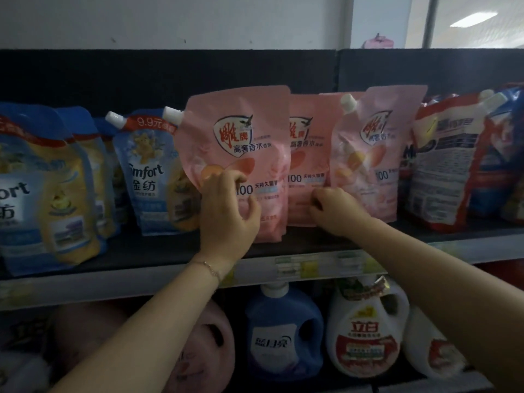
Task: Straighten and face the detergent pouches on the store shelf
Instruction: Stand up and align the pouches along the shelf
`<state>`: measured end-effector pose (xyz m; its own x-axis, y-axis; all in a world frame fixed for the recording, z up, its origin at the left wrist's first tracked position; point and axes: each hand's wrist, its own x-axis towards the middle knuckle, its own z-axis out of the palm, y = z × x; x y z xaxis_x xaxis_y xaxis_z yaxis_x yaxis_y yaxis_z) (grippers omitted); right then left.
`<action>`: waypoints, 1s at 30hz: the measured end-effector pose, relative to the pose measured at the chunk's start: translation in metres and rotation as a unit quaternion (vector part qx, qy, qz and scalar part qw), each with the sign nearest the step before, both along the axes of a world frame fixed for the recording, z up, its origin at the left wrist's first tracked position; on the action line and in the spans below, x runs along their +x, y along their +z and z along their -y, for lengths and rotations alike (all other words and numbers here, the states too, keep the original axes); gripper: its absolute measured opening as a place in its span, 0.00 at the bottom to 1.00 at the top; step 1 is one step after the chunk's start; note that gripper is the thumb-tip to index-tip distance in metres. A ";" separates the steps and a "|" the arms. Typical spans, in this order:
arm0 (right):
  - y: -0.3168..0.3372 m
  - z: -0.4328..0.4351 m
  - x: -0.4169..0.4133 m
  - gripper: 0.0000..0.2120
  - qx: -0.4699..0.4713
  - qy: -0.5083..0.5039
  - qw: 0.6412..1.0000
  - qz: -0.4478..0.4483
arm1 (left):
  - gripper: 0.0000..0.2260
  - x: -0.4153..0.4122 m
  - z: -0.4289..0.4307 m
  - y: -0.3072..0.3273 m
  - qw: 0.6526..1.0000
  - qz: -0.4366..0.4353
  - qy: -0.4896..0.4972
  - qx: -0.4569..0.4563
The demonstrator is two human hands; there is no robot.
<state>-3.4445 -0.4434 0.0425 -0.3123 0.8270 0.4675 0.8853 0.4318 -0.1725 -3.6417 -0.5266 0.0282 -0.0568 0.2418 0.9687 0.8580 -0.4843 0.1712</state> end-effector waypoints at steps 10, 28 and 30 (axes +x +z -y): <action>0.001 -0.020 0.016 0.07 -0.034 0.063 0.997 0.006 | 0.08 0.065 -0.026 0.006 0.957 -0.268 0.000 -0.114; 0.020 -0.050 0.039 0.24 -0.231 0.078 0.932 -0.268 | 0.17 0.046 -0.038 0.009 0.926 -0.322 0.146 -0.131; 0.017 -0.048 0.027 0.24 -0.237 0.104 0.909 -0.327 | 0.21 0.035 -0.036 0.007 0.920 -0.333 0.165 -0.124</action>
